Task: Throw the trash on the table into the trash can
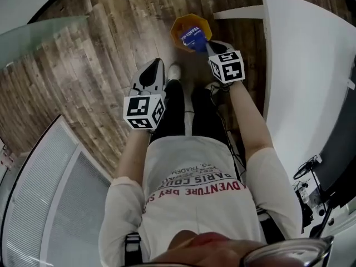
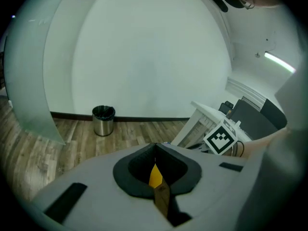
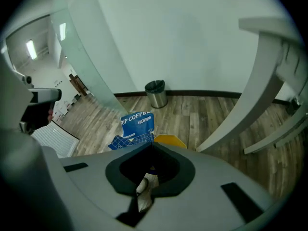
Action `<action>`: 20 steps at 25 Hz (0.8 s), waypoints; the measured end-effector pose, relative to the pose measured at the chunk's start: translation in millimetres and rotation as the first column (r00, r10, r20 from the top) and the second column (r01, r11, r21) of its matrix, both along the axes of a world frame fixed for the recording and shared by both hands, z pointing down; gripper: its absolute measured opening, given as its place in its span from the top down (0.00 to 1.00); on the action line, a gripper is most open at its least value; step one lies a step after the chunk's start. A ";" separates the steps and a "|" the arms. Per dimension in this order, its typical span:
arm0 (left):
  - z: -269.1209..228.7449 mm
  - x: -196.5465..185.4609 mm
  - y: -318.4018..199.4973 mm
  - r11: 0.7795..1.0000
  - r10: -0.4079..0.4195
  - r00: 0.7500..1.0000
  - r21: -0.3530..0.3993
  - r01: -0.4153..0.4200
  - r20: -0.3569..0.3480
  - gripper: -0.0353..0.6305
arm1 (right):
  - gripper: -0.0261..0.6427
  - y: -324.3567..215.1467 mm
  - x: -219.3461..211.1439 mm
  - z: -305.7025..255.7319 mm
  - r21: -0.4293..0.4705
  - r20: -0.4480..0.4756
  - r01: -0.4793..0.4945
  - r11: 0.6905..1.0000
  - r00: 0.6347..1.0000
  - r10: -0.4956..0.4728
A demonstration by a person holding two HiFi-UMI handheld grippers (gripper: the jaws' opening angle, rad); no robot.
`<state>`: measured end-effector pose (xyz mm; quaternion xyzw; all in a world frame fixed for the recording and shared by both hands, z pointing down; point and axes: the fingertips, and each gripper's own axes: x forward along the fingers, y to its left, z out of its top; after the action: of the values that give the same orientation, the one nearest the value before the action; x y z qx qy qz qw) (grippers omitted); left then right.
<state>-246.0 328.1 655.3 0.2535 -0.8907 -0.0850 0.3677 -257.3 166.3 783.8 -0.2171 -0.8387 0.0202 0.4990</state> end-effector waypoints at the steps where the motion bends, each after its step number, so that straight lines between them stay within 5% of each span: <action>1: 19.2 -1.9 2.1 1.000 0.005 1.000 -0.002 -0.005 -0.014 0.91 | 0.92 1.4 0.4 25.0 0.002 -0.026 -0.017 1.000 1.000 0.017; 7: 121.2 -7.7 13.2 1.000 0.016 0.997 0.003 -0.016 -0.078 0.91 | 0.92 3.5 6.9 162.1 0.088 -0.128 -0.096 0.992 0.986 0.106; 13: 207.4 1.9 30.4 0.999 -0.039 0.986 0.002 0.040 -0.160 0.91 | 0.91 6.2 21.1 278.3 0.218 -0.184 0.063 0.974 0.983 -0.023; 17: 254.9 19.3 41.4 0.998 -0.060 0.974 -0.048 0.050 -0.221 0.91 | 0.89 1.0 26.8 326.7 0.218 -0.213 0.024 0.976 0.977 0.024; 19: 259.6 26.3 41.7 0.997 -0.059 0.974 -0.063 0.046 -0.221 0.91 | 0.67 -0.3 28.4 332.1 0.192 -0.222 -0.008 0.981 0.974 0.051; 20: 256.8 30.8 40.3 0.997 -0.056 0.974 -0.062 0.044 -0.219 0.91 | 0.65 -0.1 30.3 329.3 0.179 -0.224 -0.018 0.984 0.973 0.058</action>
<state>-215.2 368.5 912.2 0.2094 -0.8524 -0.0964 0.4692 -227.0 166.2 1113.1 -0.1523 -0.7783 -0.0194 0.6088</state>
